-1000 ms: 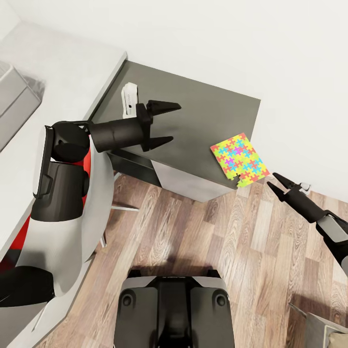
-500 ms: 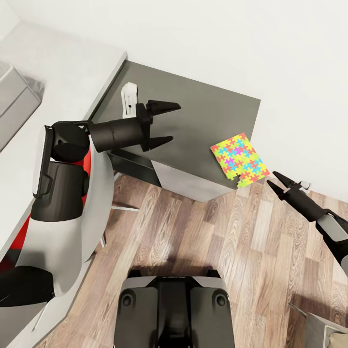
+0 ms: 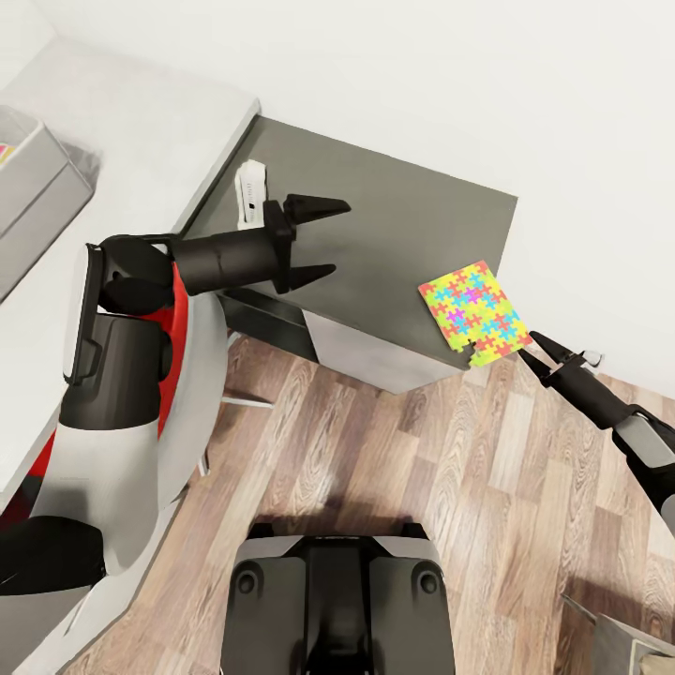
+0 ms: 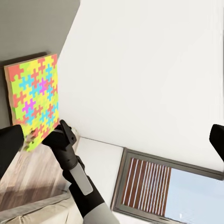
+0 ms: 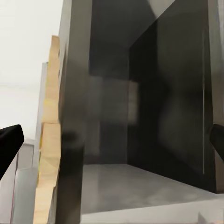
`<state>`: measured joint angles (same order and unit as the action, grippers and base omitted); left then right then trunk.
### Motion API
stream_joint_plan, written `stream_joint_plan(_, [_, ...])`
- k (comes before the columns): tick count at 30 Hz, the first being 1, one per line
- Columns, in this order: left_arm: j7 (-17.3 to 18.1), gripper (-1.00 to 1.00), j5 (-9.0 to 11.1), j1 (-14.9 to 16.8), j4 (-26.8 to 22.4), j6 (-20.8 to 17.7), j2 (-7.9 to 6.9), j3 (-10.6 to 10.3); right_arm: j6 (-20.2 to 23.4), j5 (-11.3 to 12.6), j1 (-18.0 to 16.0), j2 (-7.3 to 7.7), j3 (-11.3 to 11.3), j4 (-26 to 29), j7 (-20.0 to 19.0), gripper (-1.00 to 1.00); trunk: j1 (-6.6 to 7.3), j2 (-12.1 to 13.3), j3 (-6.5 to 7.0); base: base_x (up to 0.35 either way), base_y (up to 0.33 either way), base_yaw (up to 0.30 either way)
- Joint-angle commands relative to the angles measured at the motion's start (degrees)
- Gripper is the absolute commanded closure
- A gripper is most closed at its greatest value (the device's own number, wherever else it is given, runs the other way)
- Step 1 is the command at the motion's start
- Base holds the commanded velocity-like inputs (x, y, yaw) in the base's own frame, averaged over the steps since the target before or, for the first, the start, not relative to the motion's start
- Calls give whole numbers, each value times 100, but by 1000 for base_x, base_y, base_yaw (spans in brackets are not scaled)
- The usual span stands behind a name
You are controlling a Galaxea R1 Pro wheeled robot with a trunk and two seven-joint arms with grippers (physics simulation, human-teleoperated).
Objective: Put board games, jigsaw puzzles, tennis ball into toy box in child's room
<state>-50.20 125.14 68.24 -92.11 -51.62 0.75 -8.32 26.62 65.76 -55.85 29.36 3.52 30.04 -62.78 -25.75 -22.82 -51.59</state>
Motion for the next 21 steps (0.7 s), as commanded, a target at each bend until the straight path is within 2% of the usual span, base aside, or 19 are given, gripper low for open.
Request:
stream_joint_plan(1, [-60, -100, 49, 5, 0, -6, 4, 6, 37, 60, -4, 8, 36, -3, -8, -100, -3, -9, -6, 0, 0, 149])
stream_joint_plan(9, [-55, -100, 51, 5, 0, -6, 4, 6, 36, 60, -6, 3, 35, 1, -5, -100, -3, -9, -6, 0, 0, 70])
stream_joint_plan(21, [-51, -100, 46, 12, 0, -6, 4, 6, 36, 54, -16, -8, 39, 9, 13, -100, -3, -9, -6, 0, 0, 15])
